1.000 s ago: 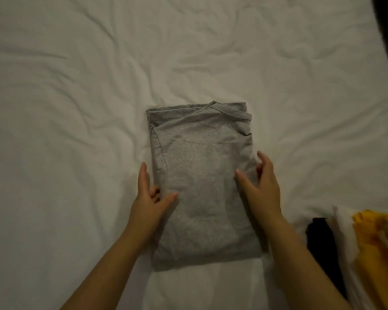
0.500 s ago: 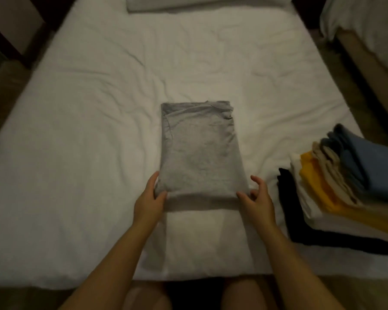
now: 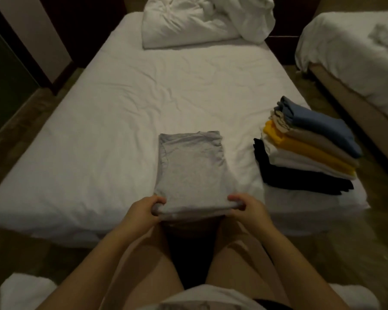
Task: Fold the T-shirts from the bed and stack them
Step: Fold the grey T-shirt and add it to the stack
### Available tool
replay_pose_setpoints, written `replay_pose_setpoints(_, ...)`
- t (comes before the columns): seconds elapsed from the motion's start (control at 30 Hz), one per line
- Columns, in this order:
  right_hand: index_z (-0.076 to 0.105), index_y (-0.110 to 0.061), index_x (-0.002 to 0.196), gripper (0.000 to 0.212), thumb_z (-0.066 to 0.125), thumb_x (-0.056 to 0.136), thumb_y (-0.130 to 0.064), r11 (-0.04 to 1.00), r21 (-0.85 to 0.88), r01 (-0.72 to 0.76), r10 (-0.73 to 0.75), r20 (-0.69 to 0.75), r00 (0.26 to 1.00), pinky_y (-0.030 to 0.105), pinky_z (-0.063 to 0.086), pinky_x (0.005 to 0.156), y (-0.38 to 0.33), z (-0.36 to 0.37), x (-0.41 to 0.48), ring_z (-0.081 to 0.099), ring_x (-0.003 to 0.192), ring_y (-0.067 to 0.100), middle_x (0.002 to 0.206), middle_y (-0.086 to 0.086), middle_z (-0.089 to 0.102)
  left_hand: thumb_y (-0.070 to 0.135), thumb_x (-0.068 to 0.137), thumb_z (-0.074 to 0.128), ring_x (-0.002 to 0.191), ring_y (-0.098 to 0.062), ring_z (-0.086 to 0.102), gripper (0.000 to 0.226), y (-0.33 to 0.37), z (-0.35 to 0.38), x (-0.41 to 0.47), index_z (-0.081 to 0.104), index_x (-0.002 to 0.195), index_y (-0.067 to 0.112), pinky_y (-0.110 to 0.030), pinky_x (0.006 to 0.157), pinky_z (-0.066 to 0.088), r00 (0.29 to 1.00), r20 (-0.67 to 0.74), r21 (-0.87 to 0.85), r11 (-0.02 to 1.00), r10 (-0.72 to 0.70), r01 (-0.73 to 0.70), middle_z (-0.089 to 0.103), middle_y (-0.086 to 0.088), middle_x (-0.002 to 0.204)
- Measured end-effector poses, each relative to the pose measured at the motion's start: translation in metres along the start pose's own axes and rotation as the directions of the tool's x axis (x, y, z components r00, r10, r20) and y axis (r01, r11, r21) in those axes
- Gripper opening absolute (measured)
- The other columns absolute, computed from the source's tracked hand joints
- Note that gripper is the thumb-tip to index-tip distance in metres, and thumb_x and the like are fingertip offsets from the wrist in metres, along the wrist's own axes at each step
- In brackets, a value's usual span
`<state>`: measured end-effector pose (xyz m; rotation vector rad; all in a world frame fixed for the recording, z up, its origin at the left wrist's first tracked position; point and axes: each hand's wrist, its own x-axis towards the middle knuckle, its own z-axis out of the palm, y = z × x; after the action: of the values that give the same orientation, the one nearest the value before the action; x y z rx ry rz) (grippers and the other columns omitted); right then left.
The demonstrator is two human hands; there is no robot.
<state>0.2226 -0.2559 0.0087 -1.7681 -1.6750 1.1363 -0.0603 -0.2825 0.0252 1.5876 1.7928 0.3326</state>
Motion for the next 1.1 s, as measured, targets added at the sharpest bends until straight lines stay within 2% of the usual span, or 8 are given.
replay_pose_setpoints(0.13, 0.072, -0.01, 0.092, 0.014, 0.072, 0.078, -0.006, 0.956, -0.223, 0.192, -0.214, -0.077, 0.974, 0.025, 0.046, 0.073, -0.007, -0.011, 0.008, 0.056, 0.08, 0.017, 0.087, 0.0, 0.052, 0.005, 0.076, 0.068, 0.096, -0.027, 0.059, 0.024, 0.005, -0.004, 0.005, 0.067, 0.099, 0.01, -0.023, 0.078, 0.038, 0.965, -0.236, 0.1, 0.991, 0.115, -0.094, 0.062, -0.01, 0.104)
replay_pose_setpoints(0.23, 0.071, -0.009, 0.087, 0.01, 0.072, 0.079, -0.014, 0.93, -0.284, 0.233, -0.308, -0.259, 0.915, 0.025, 0.036, 0.076, -0.027, -0.023, 0.04, 0.047, 0.085, 0.015, 0.091, -0.001, 0.047, 0.005, 0.078, 0.069, 0.085, -0.018, 0.053, 0.01, 0.021, -0.017, 0.026, 0.066, 0.084, 0.011, -0.029, 0.077, 0.044, 0.891, -0.443, -0.079, 0.986, 0.097, -0.146, 0.049, -0.005, 0.1)
replay_pose_setpoints(0.4, 0.054, -0.017, 0.091, 0.008, 0.058, 0.091, -0.024, 0.986, -0.035, 0.163, -0.166, -0.288, 0.943, 0.016, 0.036, 0.064, -0.069, -0.026, 0.111, 0.05, 0.088, 0.014, 0.093, -0.001, 0.052, 0.02, 0.087, 0.062, 0.091, -0.017, 0.052, 0.013, 0.049, -0.042, 0.088, 0.059, 0.095, 0.01, -0.029, 0.078, 0.045, 0.883, -0.423, -0.554, 0.829, -0.204, -0.074, 0.058, -0.004, 0.102)
replay_pose_setpoints(0.5, 0.055, -0.02, 0.094, 0.008, 0.056, 0.092, -0.027, 0.994, 0.082, 0.079, -0.049, -0.317, 0.947, 0.02, 0.034, 0.064, -0.078, -0.016, 0.166, 0.053, 0.086, 0.015, 0.089, -0.002, 0.057, 0.03, 0.093, 0.053, 0.07, -0.009, 0.048, 0.02, 0.058, -0.044, 0.14, 0.055, 0.089, 0.01, -0.023, 0.063, 0.041, 0.849, -0.46, -0.568, 0.821, -0.262, -0.054, 0.055, 0.001, 0.079)
replay_pose_setpoints(0.67, 0.059, -0.017, 0.101, 0.016, 0.054, 0.093, -0.03, 0.997, -0.011, -0.071, 0.066, -0.255, 0.965, 0.023, 0.034, 0.069, -0.068, 0.01, 0.248, 0.05, 0.083, 0.013, 0.1, 0.002, 0.064, 0.034, 0.095, 0.048, 0.065, -0.014, 0.043, 0.03, 0.034, -0.031, 0.228, 0.041, 0.068, 0.023, -0.029, 0.058, 0.032, 0.799, -0.462, -0.515, 0.85, -0.385, 0.112, 0.046, 0.007, 0.067)
replay_pose_setpoints(0.87, 0.059, -0.023, 0.101, 0.02, 0.049, 0.093, -0.038, 0.963, -0.165, -0.214, 0.159, -0.294, 0.942, 0.023, 0.032, 0.068, -0.044, 0.034, 0.272, 0.054, 0.085, 0.015, 0.105, -0.002, 0.063, 0.038, 0.095, 0.046, 0.07, -0.021, 0.051, 0.03, 0.015, -0.01, 0.258, 0.052, 0.08, 0.012, -0.029, 0.058, 0.033, 0.816, -0.445, -0.321, 0.916, -0.369, 0.24, 0.055, -0.001, 0.075)
replay_pose_setpoints(1.0, 0.057, -0.02, 0.109, 0.025, 0.052, 0.092, -0.037, 0.977, -0.034, -0.213, 0.187, -0.35, 0.918, 0.028, 0.043, 0.077, -0.044, 0.032, 0.265, 0.056, 0.095, 0.016, 0.108, 0.0, 0.061, 0.034, 0.094, 0.051, 0.089, -0.011, 0.048, 0.025, 0.019, -0.019, 0.248, 0.059, 0.104, 0.013, -0.017, 0.077, 0.037, 0.815, -0.425, -0.443, 0.876, -0.394, 0.192, 0.049, -0.005, 0.111)
replay_pose_setpoints(1.1, 0.043, -0.017, 0.131, 0.049, 0.052, 0.09, -0.043, 0.965, 0.019, -0.261, 0.249, -0.363, 0.898, 0.036, 0.043, 0.095, -0.045, 0.028, 0.246, 0.052, 0.109, 0.019, 0.122, 0.005, 0.054, 0.043, 0.094, 0.045, 0.104, -0.02, 0.052, 0.046, 0.018, -0.025, 0.227, 0.037, 0.134, 0.023, -0.023, 0.084, 0.037, 0.826, -0.321, -0.512, 0.819, -0.462, 0.259, 0.047, -0.006, 0.124)
